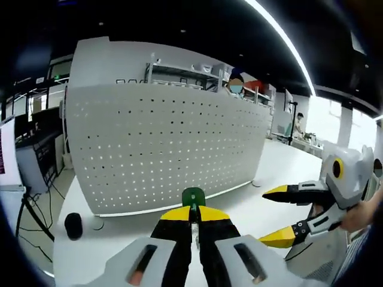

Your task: Insert the hook assembly into the mounting plate slot until the hook locks in place.

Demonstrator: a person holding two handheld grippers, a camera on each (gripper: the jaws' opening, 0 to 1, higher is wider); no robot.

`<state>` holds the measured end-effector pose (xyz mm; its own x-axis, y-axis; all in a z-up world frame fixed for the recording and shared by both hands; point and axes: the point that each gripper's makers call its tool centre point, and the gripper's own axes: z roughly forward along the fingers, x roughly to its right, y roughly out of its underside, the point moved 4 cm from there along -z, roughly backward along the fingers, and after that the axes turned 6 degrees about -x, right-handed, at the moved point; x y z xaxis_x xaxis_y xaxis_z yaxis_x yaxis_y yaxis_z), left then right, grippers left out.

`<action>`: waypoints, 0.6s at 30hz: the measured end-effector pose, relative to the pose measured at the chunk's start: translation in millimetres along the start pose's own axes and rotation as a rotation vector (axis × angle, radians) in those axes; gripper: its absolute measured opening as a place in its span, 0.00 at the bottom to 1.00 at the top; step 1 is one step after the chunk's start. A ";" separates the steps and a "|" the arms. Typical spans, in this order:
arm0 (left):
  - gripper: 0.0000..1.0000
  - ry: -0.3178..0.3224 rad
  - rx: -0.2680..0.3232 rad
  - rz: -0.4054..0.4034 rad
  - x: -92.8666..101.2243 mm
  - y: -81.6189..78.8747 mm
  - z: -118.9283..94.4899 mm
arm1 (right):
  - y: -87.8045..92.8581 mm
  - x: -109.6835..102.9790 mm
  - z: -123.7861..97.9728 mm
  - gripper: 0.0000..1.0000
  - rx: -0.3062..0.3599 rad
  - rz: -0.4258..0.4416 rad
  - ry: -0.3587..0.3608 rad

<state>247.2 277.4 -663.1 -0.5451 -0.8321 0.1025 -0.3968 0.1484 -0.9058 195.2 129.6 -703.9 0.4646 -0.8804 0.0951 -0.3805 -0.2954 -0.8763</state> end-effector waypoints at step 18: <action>0.01 -0.211 0.082 -0.014 -40.1 -19.4 -2.3 | 54.9 16.3 -21.2 0.84 -0.081 0.003 0.112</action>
<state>275.1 309.1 -648.8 -0.3702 -0.9283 0.0352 -0.3375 0.0992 -0.9361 164.9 91.2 -740.4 0.3732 -0.9157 0.1488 -0.4471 -0.3181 -0.8360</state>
